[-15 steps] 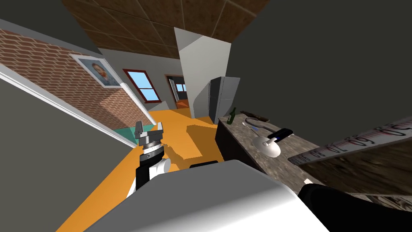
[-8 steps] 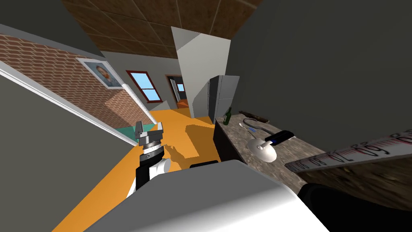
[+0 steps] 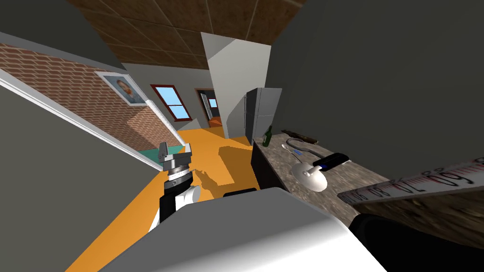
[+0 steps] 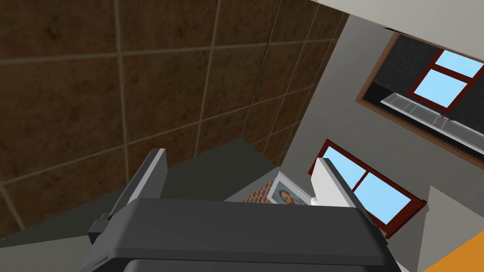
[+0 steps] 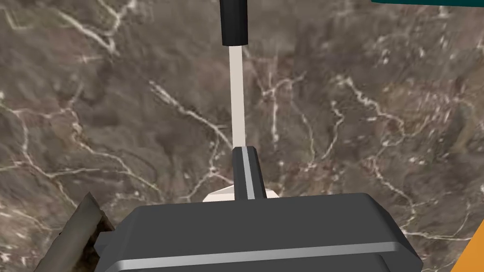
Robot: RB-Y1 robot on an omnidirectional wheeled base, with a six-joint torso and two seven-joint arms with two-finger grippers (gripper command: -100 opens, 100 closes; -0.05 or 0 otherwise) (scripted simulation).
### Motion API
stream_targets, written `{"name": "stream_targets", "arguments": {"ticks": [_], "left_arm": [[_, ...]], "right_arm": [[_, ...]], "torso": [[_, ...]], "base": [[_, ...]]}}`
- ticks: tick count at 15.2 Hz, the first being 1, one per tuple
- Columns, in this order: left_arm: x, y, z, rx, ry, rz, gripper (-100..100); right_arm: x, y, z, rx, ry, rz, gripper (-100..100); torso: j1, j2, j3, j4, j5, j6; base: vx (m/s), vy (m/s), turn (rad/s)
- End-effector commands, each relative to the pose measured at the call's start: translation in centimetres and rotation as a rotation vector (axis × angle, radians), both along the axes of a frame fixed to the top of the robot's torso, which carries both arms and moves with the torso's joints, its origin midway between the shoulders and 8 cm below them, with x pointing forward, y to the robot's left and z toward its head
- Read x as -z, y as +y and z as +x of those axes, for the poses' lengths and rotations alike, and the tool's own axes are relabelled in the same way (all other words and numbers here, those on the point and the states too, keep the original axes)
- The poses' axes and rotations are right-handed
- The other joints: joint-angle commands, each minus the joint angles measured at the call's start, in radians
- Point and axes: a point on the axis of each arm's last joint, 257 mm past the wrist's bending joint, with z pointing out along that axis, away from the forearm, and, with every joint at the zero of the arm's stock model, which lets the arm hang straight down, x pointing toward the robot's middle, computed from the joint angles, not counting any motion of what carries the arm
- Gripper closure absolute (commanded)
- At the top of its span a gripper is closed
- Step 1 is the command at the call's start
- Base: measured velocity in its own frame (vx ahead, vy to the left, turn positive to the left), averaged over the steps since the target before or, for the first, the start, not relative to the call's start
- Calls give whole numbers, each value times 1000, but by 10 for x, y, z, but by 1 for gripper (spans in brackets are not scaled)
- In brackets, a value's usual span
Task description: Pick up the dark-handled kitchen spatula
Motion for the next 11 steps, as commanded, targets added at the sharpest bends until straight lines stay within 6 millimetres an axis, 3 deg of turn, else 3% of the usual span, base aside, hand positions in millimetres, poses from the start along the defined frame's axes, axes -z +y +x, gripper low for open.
{"name": "stream_targets", "arguments": {"ticks": [1, 2, 3, 5, 6, 11], "left_arm": [[0, 0, 0, 0, 0, 0, 0], [0, 0, 0, 0, 0, 0, 0], [0, 0, 0, 0, 0, 0, 0], [0, 0, 0, 0, 0, 0, 0], [0, 0, 0, 0, 0, 0, 0], [0, 0, 0, 0, 0, 0, 0]], "right_arm": [[-6, -3, 10, -8, -1, 10, 100], [-2, -2, 4, -4, 0, 1, 100], [-10, -7, 14, -17, 0, 6, -100], [-15, -11, 21, -26, 0, 9, -100], [-11, -9, 15, -20, 0, 5, -100], [11, 14, -17, 7, 10, 9, -100]], "torso": [[0, 0, 0, 0, 0, 0], [0, 0, 0, 0, 0, 0], [0, 0, 0, 0, 0, 0], [0, 5, 3, 1, 0, 0], [0, 7, 4, 1, 0, 1], [-4, -2, -1, 0, -1, 0]], "base": [[-9, 5, -71], [-9, 6, -38], [-53, -3, -85], [-111, -1, -106], [-77, -3, -34], [36, -43, 73]]}}
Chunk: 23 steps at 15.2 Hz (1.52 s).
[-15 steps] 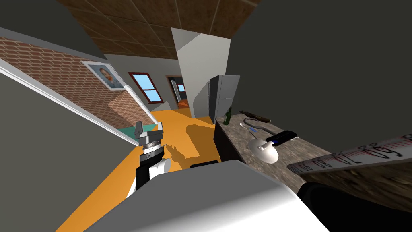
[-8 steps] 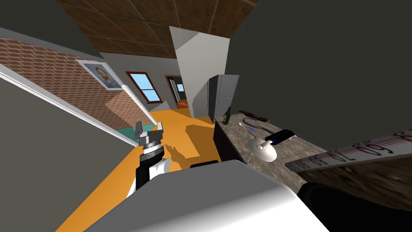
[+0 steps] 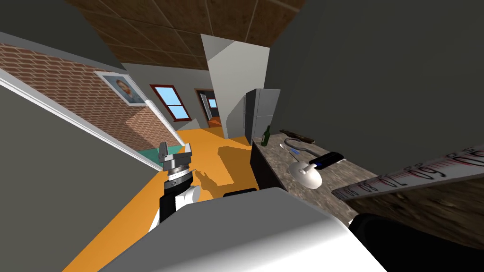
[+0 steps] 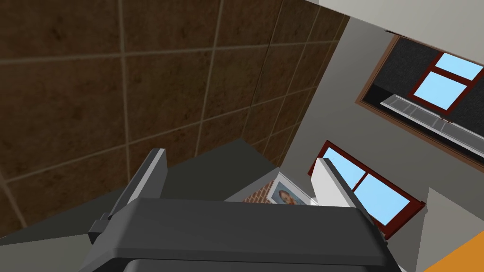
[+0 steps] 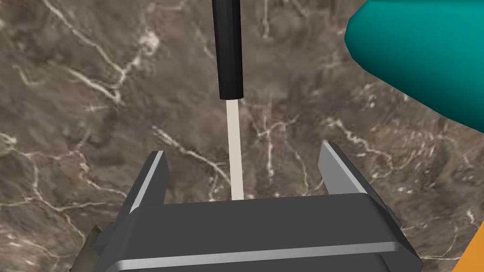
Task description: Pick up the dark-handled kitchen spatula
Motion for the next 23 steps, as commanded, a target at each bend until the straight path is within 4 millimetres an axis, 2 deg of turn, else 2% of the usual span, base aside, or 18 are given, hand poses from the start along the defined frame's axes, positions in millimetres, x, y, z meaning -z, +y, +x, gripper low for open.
{"name": "stream_targets", "arguments": {"ticks": [1, 2, 5, 6, 7, 17, 23], "left_arm": [[0, 0, 0, 0, 0, 0, 0], [0, 0, 0, 0, 0, 0, 0], [0, 0, 0, 0, 0, 0, 0], [0, 0, 0, 0, 0, 0, 0], [0, 0, 0, 0, 0, 0, 0], [0, 0, 0, 0, 0, 0, 0], [0, 0, 0, 0, 0, 0, 0]], "right_arm": [[0, 0, 0, 0, 0, 0, -100], [-8, -10, 12, -10, -3, -5, 100], [-18, -19, 27, -23, -8, -4, 100], [-14, -16, 20, -19, -5, -7, 100], [-15, -20, 16, -74, 24, -15, -100], [-21, -39, -4, -329, 154, -50, -100], [-28, -58, -12, -531, 242, -77, -100]], "torso": [[0, 0, 0, 0, 0, 0], [1, 0, 0, 0, 0, 0], [8, 5, 3, 1, 2, 0], [8, 6, 3, 1, 2, 0], [8, 5, 3, 1, 2, 0], [4, 2, 1, 0, 1, 0], [4, 3, 1, 0, 1, 0]], "base": [[36, -41, 36], [-7, 10, -69], [-50, 58, -100], [-31, 34, -24], [-8, 12, -7], [4, -3, 0], [0, 0, 0]]}}
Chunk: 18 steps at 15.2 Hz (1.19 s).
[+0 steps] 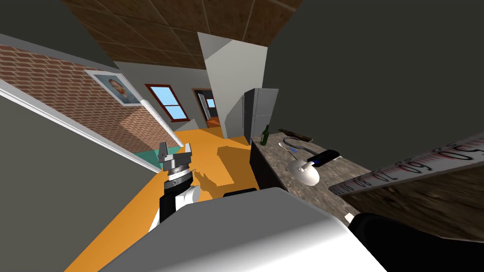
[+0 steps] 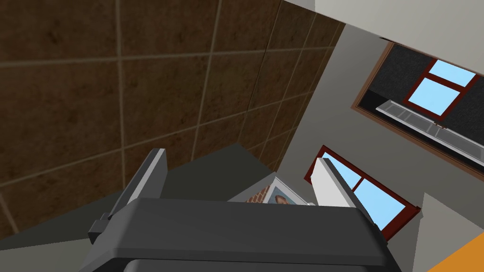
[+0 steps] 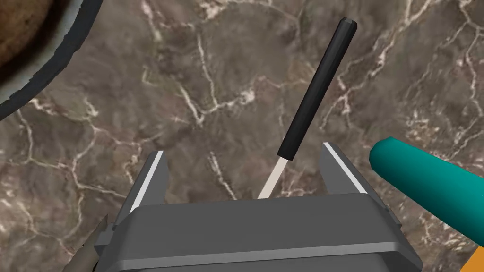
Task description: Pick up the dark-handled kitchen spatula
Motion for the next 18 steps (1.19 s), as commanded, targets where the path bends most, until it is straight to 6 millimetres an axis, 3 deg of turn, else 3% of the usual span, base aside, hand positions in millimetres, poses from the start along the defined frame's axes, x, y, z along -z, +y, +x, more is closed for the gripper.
{"name": "stream_targets", "arguments": {"ticks": [1, 11, 18], "left_arm": [[0, 0, 0, 0, 0, 0, 0], [0, 0, 0, 0, 0, 0, 0], [0, 0, 0, 0, 0, 0, 0]], "right_arm": [[-2, -5, -3, -65, 28, -5, -100], [-12, -28, -6, -332, 136, -18, -100], [-20, -47, 2, -577, 211, -26, -100]], "torso": [[0, 0, 0, 0, 0, 0], [0, 0, 0, 0, 0, 0], [0, 0, 0, 0, 0, 0]], "base": [[0, 0, 0], [0, 0, 1], [-3, -3, 11]]}}
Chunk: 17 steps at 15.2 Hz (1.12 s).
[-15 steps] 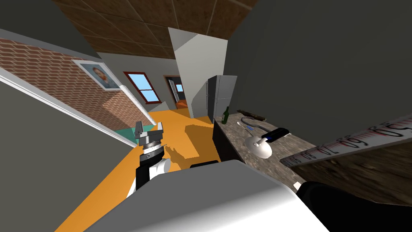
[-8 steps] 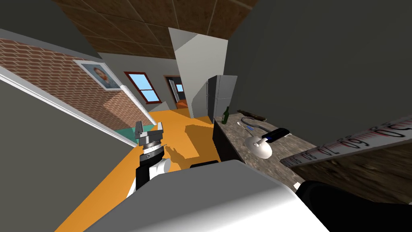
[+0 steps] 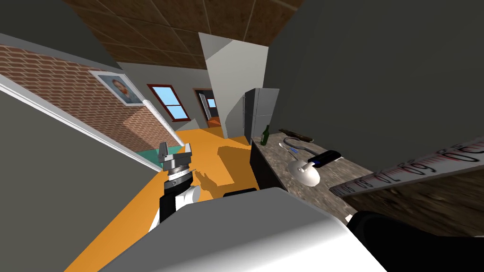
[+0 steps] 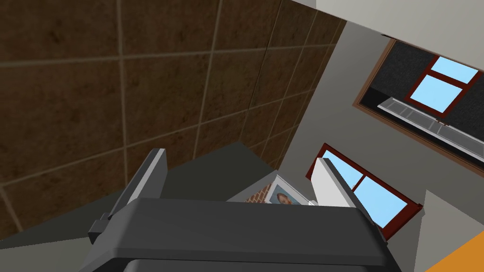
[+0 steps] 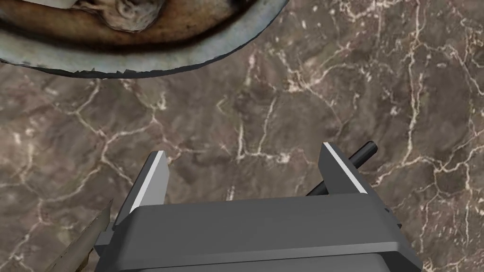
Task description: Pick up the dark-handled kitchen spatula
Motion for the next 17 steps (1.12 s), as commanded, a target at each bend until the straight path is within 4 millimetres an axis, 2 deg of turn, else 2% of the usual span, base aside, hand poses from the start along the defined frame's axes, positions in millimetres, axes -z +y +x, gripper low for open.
{"name": "stream_targets", "arguments": {"ticks": [1, 3, 10, 13, 17], "left_arm": [[0, 0, 0, 0, 0, 0, 0], [0, 0, 0, 0, 0, 0, 0], [0, 0, 0, 0, 0, 0, 0], [0, 0, 0, 0, 0, 0, 0], [0, 0, 0, 0, 0, 0, 0]], "right_arm": [[-2, -5, 3, -68, 20, 0, -100], [-2, -6, 2, -90, 32, 5, -100], [-7, -18, 17, -343, 101, 22, -100], [-7, -19, 16, -377, 118, 31, -100], [-7, -21, 27, -535, 152, 52, -100]], "torso": [[0, 0, 0, 0, 0, 0], [0, 0, 0, 0, 0, 0], [0, 0, 0, 0, 0, 0], [0, 0, 0, 0, -1, -1], [0, -3, -1, 0, -2, -4]], "base": [[-5, -6, 18], [-2, -2, 5], [-7, -6, 20], [-11, -7, 9], [-14, -9, 26]]}}
